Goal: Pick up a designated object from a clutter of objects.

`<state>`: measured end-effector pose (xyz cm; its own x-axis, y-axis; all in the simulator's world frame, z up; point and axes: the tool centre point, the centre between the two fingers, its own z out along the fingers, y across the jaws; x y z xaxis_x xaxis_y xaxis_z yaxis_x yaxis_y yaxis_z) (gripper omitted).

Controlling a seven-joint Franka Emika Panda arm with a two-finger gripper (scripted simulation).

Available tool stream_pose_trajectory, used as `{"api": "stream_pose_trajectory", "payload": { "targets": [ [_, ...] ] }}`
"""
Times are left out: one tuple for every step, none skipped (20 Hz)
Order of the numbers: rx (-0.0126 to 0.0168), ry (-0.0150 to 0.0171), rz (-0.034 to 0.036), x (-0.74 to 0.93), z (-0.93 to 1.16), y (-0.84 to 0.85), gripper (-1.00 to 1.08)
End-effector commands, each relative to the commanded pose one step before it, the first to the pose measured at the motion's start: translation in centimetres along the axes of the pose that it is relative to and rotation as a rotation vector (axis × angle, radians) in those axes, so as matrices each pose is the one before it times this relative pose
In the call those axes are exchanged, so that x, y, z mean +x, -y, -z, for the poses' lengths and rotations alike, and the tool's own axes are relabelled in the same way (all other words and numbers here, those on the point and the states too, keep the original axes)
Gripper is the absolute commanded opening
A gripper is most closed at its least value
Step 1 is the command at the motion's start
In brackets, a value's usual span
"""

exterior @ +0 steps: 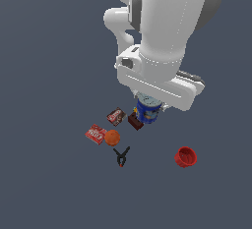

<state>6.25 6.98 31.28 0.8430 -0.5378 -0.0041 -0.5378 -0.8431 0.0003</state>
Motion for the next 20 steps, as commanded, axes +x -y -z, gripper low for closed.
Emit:
{"api": "stream_pose_trajectory", "payload": {
  "targets": [
    [0.00213,-0.00274,0.00073,1.497,2.731,-1.097,-1.00],
    [0.00000,0.00000,0.00000,0.567,0.922,-0.402,-1.00],
    [-0.00038,-0.00030,0.00008,0.529,0.876,-0.363,-1.00],
    [0.00000,0.00000,0.00000,0.519,0.833,-0.360,-1.00],
    [0.00000,0.00000,0.00000,0.499,0.795,-0.342,-1.00],
    [-0.00038,-0.00029,0.00010,0.465,0.761,-0.306,-1.00],
    [0.00000,0.00000,0.00000,0.462,0.727,-0.310,-1.00],
    [-0.00038,-0.00029,0.00012,0.430,0.698,-0.274,-1.00],
    [0.00000,0.00000,0.00000,0.430,0.668,-0.281,-1.00],
    [0.00000,0.00000,0.00000,0.413,0.637,-0.266,-1.00],
    [0.00000,0.00000,0.00000,0.385,0.590,-0.244,-1.00],
    [-0.00054,-0.00040,0.00017,0.332,0.543,-0.191,-1.00],
    [0.00000,0.00000,0.00000,0.326,0.493,-0.202,-1.00],
    [0.00000,0.00000,0.00000,0.299,0.451,-0.183,-1.00],
    [0.00000,0.00000,0.00000,0.275,0.410,-0.164,-1.00],
    [0.00000,0.00000,0.00000,0.250,0.371,-0.145,-1.00],
    [0.00000,0.00000,0.00000,0.228,0.334,-0.128,-1.00],
    [0.00000,0.00000,0.00000,0.209,0.305,-0.115,-1.00],
    [0.00000,0.00000,0.00000,0.191,0.277,-0.104,-1.00],
    [0.00000,0.00000,0.00000,0.172,0.249,-0.093,-1.00]
  ]
}}
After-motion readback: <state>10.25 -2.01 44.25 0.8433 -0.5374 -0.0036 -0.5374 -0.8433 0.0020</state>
